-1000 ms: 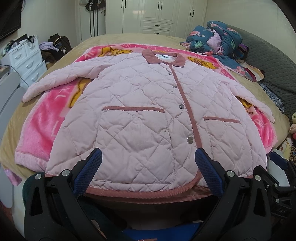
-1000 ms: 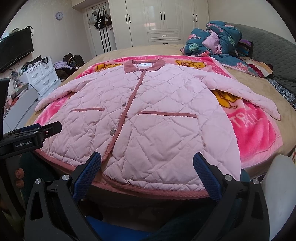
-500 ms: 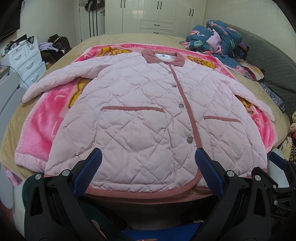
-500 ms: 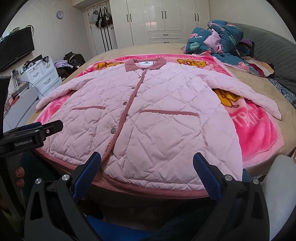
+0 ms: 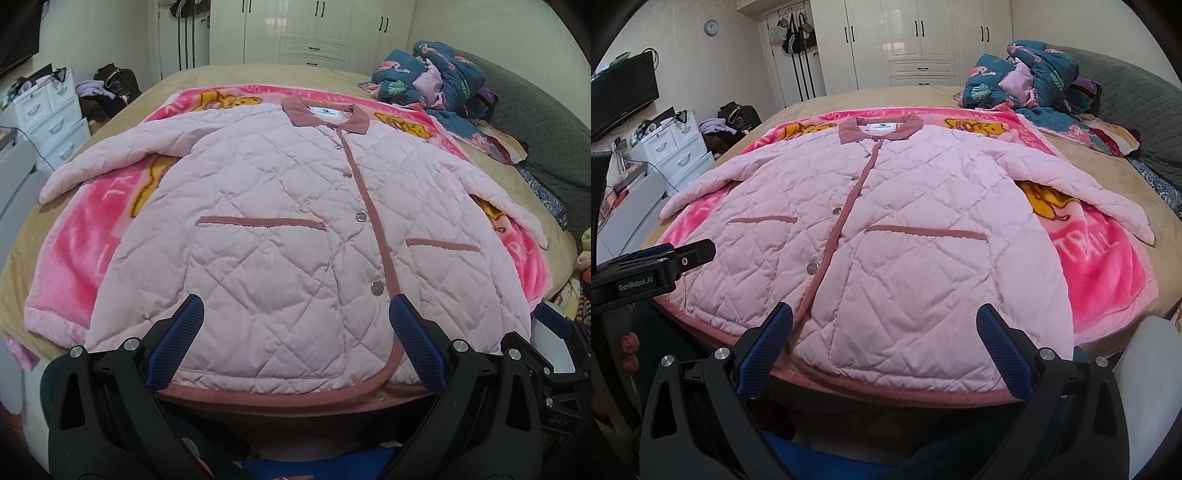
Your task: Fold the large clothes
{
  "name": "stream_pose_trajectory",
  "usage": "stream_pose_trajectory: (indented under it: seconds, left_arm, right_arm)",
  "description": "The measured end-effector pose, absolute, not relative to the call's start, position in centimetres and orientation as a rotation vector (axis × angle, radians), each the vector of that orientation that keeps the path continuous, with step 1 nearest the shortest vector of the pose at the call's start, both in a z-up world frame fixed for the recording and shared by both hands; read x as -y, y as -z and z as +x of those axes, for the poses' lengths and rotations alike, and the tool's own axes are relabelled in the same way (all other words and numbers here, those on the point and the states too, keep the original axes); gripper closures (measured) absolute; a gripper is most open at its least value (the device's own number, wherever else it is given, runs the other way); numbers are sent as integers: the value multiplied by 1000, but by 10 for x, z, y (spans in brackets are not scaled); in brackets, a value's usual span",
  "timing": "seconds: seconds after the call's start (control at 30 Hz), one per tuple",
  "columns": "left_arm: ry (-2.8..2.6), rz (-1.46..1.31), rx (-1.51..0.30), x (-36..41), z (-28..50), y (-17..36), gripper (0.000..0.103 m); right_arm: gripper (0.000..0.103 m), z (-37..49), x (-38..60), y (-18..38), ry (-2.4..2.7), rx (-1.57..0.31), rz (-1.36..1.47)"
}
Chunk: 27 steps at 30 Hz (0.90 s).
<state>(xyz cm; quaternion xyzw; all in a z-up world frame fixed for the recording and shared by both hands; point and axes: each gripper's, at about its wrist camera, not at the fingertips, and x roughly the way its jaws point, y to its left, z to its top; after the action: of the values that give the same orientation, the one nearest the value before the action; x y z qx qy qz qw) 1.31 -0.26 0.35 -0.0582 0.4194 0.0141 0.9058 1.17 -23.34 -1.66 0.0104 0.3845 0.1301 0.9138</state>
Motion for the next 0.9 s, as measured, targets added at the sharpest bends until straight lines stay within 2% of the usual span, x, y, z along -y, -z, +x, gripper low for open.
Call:
stream_pose_trajectory:
  seconds: [0.9]
  left_arm:
    - [-55, -156, -831, 4, 110, -45, 9]
  right_arm:
    - [4, 109, 236, -33, -277, -748, 68]
